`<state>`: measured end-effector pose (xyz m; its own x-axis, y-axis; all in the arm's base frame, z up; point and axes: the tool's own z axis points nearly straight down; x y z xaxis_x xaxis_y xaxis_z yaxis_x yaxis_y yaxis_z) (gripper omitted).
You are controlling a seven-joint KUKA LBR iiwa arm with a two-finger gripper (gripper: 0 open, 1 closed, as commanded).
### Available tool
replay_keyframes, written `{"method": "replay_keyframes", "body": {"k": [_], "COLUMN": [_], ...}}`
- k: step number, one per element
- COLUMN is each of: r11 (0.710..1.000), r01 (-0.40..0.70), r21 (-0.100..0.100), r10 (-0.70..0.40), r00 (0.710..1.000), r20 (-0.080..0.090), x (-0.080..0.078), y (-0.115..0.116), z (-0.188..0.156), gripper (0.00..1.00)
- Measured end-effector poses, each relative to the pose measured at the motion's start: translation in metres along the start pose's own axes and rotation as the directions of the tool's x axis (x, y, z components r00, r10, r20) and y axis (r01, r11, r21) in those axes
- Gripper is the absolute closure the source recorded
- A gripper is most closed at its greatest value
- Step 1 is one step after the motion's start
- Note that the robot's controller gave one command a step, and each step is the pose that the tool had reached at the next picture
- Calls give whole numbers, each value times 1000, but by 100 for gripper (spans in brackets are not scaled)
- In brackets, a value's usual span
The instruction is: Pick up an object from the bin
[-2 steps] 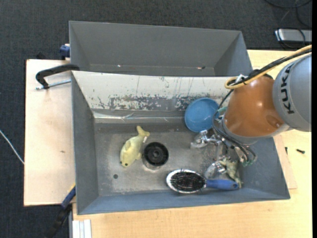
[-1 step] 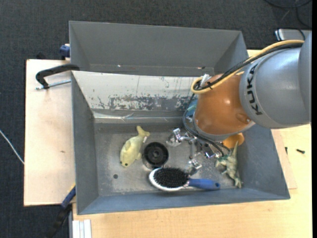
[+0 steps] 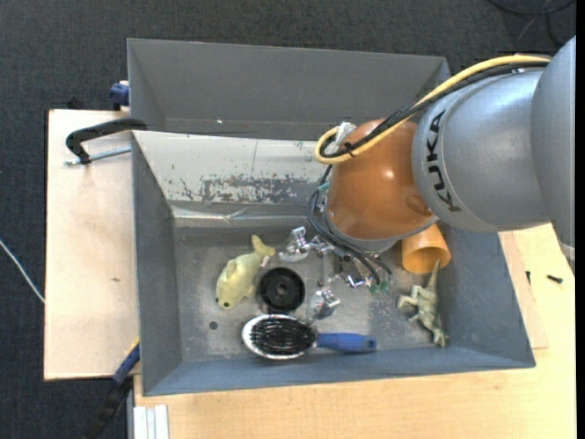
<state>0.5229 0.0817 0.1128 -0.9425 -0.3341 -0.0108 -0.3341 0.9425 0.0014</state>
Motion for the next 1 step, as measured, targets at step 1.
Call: {"method": "replay_keyframes", "body": {"k": [1], "r11": [951], "r01": [-309], "r21": [2], "r10": [309], "r00": [951], "r20": [-2], "x": [-14], "y": [45], "z": [30], "gripper": [0]}}
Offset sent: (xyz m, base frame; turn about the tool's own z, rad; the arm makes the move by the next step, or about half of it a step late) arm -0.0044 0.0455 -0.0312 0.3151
